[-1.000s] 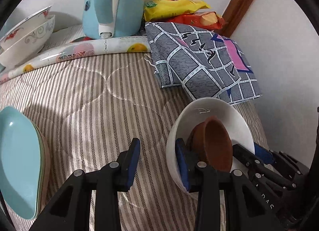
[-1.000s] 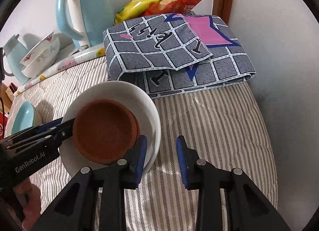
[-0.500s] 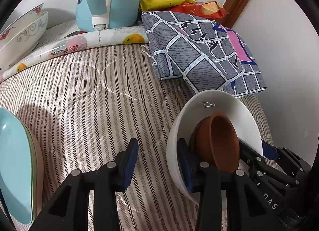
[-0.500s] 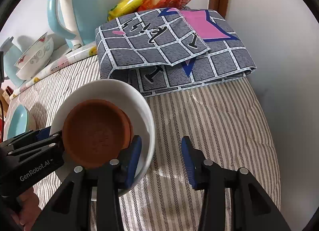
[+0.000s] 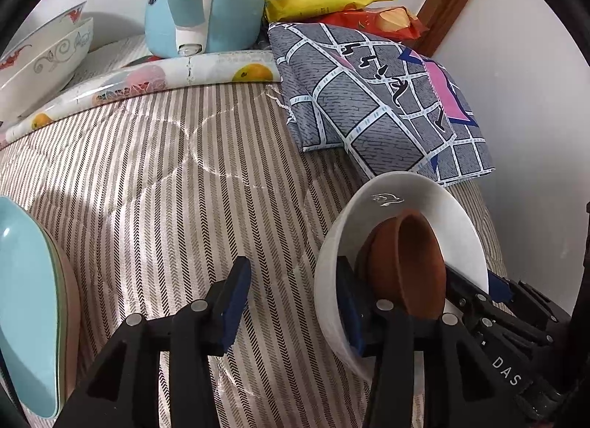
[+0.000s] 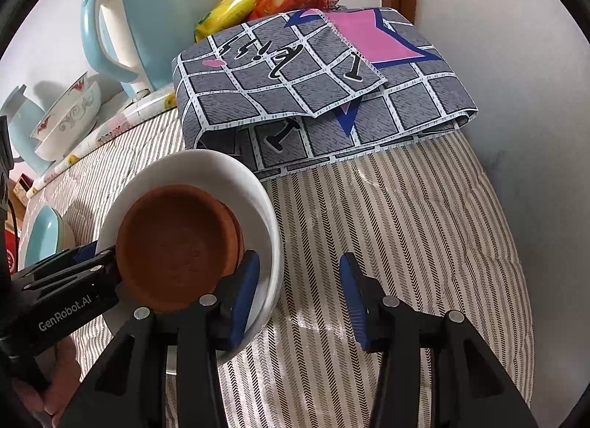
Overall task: Organize plates and bowls
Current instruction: 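Grip the white bowl rim with both grippers on opposite sides, then lift and carry the white bowl with both grippers to the light-blue plate stack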
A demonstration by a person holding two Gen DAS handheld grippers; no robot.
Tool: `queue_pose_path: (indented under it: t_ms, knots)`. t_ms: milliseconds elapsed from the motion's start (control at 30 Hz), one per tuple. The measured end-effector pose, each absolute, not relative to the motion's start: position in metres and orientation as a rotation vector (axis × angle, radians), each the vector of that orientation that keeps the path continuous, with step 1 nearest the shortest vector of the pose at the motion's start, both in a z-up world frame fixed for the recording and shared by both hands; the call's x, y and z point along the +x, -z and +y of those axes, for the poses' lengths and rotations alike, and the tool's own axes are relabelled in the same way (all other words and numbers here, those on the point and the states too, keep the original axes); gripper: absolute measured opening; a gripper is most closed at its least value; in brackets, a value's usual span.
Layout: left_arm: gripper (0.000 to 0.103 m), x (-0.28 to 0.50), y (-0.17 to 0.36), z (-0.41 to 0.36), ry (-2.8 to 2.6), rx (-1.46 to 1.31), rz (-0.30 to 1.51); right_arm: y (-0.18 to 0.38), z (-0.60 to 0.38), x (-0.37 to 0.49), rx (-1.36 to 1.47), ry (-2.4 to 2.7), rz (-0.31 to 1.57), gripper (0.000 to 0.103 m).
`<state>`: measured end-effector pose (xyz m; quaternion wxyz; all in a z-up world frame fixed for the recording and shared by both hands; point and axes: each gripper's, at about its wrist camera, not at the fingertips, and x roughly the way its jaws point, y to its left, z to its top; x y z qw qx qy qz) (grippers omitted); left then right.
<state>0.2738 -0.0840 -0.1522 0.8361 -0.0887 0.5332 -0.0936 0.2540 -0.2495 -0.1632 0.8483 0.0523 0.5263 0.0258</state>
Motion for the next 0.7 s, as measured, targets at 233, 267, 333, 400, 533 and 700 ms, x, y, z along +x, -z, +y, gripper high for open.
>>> queue_pose_path:
  t_ms: [233,267,333,400,533,700]
  knots:
    - [0.023,0.272,0.151,-0.089,0.216,-0.202,1.108,0.162,-0.246,0.251,0.150,-0.073,1.090,0.027]
    - [0.021,0.272,0.150,-0.092,0.224,-0.199,1.104,0.161,-0.243,0.251,0.145,-0.075,1.086,0.025]
    - [0.012,0.270,0.148,-0.097,0.234,-0.185,1.094,0.160,-0.238,0.251,0.128,-0.076,1.078,0.017]
    - [0.012,0.269,0.147,-0.102,0.214,-0.149,1.083,0.160,-0.234,0.250,0.114,-0.067,1.065,0.014]
    - [0.011,0.269,0.147,-0.101,0.209,-0.160,1.078,0.160,-0.234,0.247,0.132,-0.048,1.038,0.014]
    - [0.010,0.266,0.146,-0.100,0.203,-0.165,1.081,0.159,-0.235,0.247,0.144,-0.040,1.035,0.013]
